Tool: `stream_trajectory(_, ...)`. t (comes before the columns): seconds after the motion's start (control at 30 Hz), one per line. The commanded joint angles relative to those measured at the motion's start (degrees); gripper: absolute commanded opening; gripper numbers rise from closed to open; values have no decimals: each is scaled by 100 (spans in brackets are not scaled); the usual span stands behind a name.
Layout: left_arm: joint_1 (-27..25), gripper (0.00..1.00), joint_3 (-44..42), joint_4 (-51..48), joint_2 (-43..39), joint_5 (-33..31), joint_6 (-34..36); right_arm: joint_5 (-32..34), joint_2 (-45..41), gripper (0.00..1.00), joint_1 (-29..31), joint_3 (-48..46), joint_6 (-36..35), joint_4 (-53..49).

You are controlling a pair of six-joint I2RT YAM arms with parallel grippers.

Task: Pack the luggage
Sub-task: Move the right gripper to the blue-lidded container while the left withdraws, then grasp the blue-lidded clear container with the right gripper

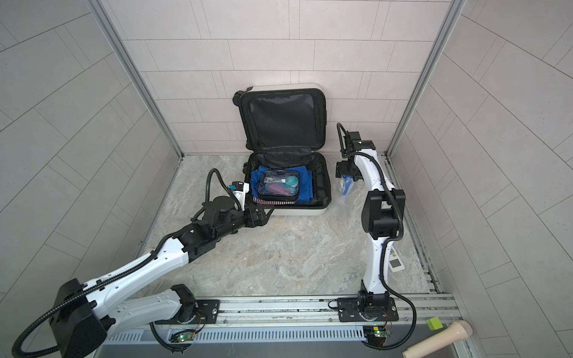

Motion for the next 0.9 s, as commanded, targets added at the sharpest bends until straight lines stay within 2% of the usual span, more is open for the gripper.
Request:
stream_trajectory(0.0,-22,100,-50,-14,-14,-276,-133,-139,-153,99,1,-196,-39,-16)
stream_trajectory(0.2,-18,100,-111,31,-115,-454,-278,-125,-262,100,4,-262,-1,2)
stream_trajectory(0.43,-18,100,168,-266,7,-406,-217,-82,-237,99,14,-329,32,43)
stream_trajectory(0.87,-19,100,120,-285,147,-349,-278,23,-6,100,193,-129,74,18)
